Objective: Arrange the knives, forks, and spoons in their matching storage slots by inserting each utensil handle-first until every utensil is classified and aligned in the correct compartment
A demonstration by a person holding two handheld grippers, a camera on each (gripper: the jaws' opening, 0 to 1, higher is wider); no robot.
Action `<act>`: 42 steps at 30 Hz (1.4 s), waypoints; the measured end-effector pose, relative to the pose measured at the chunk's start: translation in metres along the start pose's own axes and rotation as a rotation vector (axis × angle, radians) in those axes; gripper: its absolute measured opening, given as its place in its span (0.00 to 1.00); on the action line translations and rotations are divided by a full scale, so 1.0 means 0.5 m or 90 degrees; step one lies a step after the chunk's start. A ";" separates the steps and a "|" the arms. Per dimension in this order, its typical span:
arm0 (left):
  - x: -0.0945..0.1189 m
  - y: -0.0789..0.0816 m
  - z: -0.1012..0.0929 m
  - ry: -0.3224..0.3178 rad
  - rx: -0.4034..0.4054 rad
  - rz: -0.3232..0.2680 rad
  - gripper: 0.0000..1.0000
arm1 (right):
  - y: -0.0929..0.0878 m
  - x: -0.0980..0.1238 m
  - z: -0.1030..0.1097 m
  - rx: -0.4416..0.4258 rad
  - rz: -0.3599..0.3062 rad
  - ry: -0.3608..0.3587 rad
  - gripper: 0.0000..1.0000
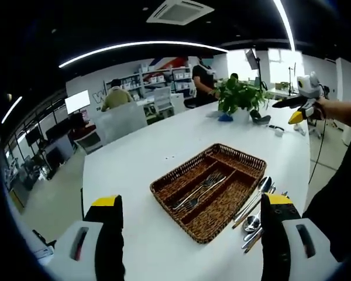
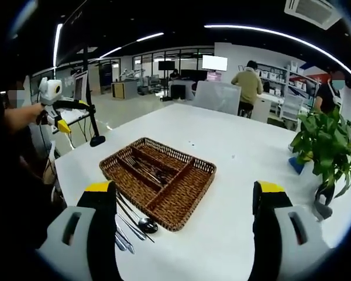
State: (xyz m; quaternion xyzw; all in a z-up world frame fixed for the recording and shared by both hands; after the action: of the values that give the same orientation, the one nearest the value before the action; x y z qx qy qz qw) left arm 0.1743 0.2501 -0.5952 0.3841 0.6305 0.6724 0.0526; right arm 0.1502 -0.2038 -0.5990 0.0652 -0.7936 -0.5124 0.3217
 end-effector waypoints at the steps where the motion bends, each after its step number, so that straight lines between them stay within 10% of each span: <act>1: 0.000 0.001 -0.001 0.000 0.000 0.000 1.00 | 0.000 0.000 0.001 0.003 0.000 0.003 1.00; 42: 0.038 -0.025 -0.002 -0.024 -0.025 0.028 1.00 | 0.054 -0.101 0.087 0.207 -0.002 0.230 0.85</act>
State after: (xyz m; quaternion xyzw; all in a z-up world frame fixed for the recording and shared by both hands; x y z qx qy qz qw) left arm 0.1551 0.2623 -0.5978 0.4091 0.6076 0.6784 0.0570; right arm 0.1707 -0.1357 -0.6099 0.2081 -0.7949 -0.3585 0.4430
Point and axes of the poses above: the point that each gripper's makers call its tool centre point, and the gripper's own axes: x roughly backward along the fingers, z roughly to its left, y roughly out of its top, the point moved 10 cm from there along x, roughly backward along the fingers, and after that the axes turned 13 degrees about x, right-handed, at the moved point
